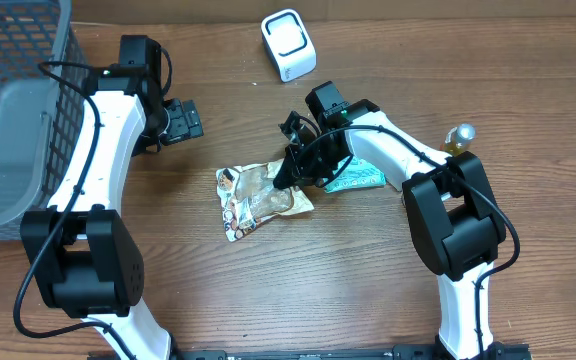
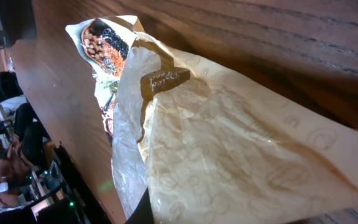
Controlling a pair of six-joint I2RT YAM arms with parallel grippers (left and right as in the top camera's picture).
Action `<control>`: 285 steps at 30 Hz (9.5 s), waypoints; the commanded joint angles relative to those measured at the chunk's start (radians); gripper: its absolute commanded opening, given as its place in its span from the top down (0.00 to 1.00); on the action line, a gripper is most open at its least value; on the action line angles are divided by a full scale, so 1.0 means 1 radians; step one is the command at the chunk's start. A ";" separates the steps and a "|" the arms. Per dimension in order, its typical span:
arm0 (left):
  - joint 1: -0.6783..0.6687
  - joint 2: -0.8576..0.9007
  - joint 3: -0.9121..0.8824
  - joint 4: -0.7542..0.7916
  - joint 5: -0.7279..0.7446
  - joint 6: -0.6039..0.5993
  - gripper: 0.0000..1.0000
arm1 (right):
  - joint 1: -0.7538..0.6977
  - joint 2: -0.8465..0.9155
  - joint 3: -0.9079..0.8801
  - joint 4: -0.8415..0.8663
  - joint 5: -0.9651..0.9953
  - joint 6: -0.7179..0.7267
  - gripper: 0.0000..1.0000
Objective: Scan the item barcode
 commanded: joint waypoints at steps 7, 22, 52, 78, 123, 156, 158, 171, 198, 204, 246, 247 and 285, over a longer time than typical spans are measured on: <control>-0.002 0.001 0.020 0.003 -0.017 0.004 0.01 | 0.004 -0.050 0.005 0.002 0.021 -0.019 0.96; -0.003 0.001 0.020 0.004 -0.017 0.004 0.01 | 0.005 -0.050 0.005 -0.001 0.021 -0.018 0.96; -0.005 0.001 0.020 0.004 -0.017 0.004 0.00 | 0.005 -0.050 0.006 -0.031 0.017 -0.019 0.96; -0.004 0.001 0.020 0.004 -0.017 0.004 0.01 | 0.007 -0.325 0.270 -0.068 0.597 -0.290 0.96; -0.005 0.001 0.020 0.004 -0.017 0.004 0.01 | 0.091 -0.010 0.254 0.767 1.323 -0.964 0.96; -0.004 0.001 0.020 0.004 -0.017 0.004 0.00 | 0.093 0.082 0.254 0.888 1.289 -0.957 0.96; -0.004 0.001 0.020 0.003 -0.017 0.004 0.00 | 0.097 0.082 0.254 0.866 1.288 -0.956 0.96; -0.004 0.001 0.020 0.004 -0.017 0.004 0.00 | 0.116 0.082 0.254 0.794 1.210 -0.795 0.96; -0.004 0.001 0.020 0.004 -0.017 0.004 0.00 | 0.100 -0.249 0.256 0.222 0.738 -0.151 0.96; -0.002 0.001 0.020 0.004 -0.017 0.004 0.01 | 0.076 -0.271 0.254 -0.183 0.332 -0.055 0.96; -0.004 0.001 0.020 0.004 -0.017 0.004 0.01 | 0.067 -0.255 0.055 -0.224 0.742 0.092 0.00; -0.004 0.001 0.020 0.004 -0.017 0.004 0.01 | 0.067 -0.255 0.055 -0.209 0.732 0.092 0.00; -0.017 -0.195 0.019 0.003 -0.017 0.004 0.01 | 0.067 -0.255 0.055 -0.101 0.706 0.092 0.00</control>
